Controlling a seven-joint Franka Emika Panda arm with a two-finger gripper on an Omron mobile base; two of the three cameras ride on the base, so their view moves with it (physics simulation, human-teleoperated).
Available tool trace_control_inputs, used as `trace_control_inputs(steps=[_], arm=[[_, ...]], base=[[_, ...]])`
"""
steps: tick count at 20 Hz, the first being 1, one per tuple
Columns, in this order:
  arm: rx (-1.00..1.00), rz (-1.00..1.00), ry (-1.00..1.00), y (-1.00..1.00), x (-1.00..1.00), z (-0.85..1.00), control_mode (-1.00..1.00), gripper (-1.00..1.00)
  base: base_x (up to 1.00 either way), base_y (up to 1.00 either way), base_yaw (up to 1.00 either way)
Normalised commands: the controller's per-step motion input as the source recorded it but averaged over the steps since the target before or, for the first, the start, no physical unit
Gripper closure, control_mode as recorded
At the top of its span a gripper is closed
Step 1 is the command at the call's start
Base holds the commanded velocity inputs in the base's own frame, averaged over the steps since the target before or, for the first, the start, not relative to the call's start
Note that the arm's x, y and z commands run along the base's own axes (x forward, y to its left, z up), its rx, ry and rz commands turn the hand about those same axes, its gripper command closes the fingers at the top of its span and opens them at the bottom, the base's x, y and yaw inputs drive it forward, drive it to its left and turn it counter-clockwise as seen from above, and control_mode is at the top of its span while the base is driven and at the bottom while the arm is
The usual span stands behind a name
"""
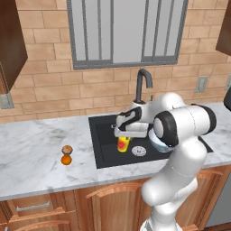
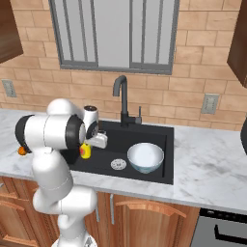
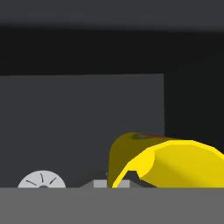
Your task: Remove the tangerine and tangerine from the sink. Then move the bowl and cup from the counter to the sink for washing.
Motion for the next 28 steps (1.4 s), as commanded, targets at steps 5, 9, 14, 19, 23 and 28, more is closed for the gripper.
trace_control_inputs(steps=[5,9,14,19,23,28], arm=[[0.00,0.00,-0.04,0.08,0.25,-0.32,-1.00,1.00],[0.00,0.00,-0.02,0.09,0.25,-0.33,-1.00,1.00],[0.00,0.00,-0.02,0.06,0.25,-0.31,-1.00,1.00],[-0.01,0.00,-0.02,0.02,0.22,-0.30,-1.00,1.00],[-0.02,0.00,-0.04,0.00,0.14,-0.30,-1.00,1.00],[-0.03,0.00,-0.05,0.01,0.14,-0.31,-1.00,1.00]], base=[[0.00,0.00,0.00],[0.00,0.00,0.00],[0.00,0.00,0.00],[0.00,0.00,0.00],[0.00,0.00,0.00],[0.00,0.00,0.00]])
